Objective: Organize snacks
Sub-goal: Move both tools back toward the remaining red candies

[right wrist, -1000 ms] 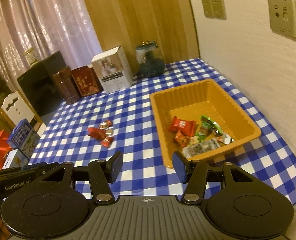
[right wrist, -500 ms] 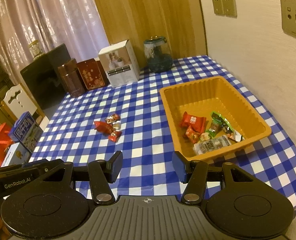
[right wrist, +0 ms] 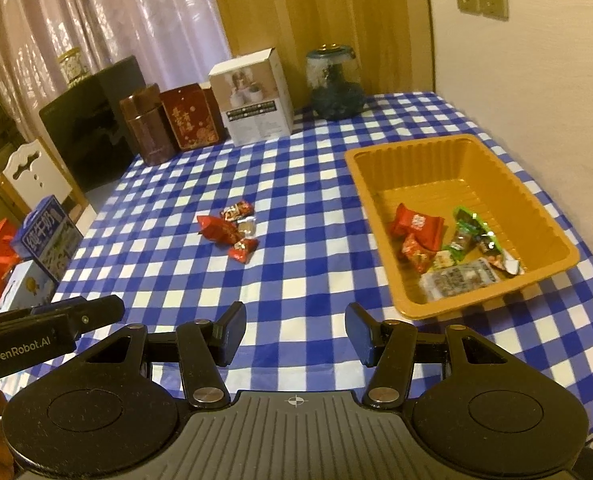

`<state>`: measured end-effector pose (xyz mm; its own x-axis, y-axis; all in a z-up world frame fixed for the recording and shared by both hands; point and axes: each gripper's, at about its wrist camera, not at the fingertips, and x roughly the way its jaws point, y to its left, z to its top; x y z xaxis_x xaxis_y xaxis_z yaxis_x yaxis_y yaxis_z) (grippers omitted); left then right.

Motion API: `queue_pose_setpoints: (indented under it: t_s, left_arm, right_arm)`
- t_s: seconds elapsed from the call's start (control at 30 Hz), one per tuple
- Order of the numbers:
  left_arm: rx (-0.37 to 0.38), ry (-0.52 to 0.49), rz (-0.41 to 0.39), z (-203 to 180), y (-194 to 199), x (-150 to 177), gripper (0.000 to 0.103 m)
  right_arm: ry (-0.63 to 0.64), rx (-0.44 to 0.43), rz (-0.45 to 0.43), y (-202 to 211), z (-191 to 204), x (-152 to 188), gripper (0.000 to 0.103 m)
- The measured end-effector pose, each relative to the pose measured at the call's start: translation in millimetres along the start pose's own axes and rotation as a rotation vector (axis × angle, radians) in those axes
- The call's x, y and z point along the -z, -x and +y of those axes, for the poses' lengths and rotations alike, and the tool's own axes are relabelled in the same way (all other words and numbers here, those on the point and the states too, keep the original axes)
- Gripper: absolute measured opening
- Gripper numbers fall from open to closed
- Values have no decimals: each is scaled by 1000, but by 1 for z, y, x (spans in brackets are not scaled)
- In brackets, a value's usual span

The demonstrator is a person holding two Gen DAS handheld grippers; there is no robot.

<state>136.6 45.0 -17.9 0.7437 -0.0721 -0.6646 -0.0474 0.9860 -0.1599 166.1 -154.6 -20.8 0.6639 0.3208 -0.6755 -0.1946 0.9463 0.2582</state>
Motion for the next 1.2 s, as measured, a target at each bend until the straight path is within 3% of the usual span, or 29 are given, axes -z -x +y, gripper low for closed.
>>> queue_pose_setpoints:
  t_s: [0.63,0.93,1.2]
  left_arm:
    - [-22,-49,31,38,-54,-22,46]
    - [-20,-130,37,55,-92,-34,46]
    - [31,-177,48,76,-136,-43,46]
  right_arm:
    - [9,-15,58,-74,25,-8,55]
    - [5,-37,28,-111,34,-13,55]
    - [17,-34,-17,-148,49,-20,55]
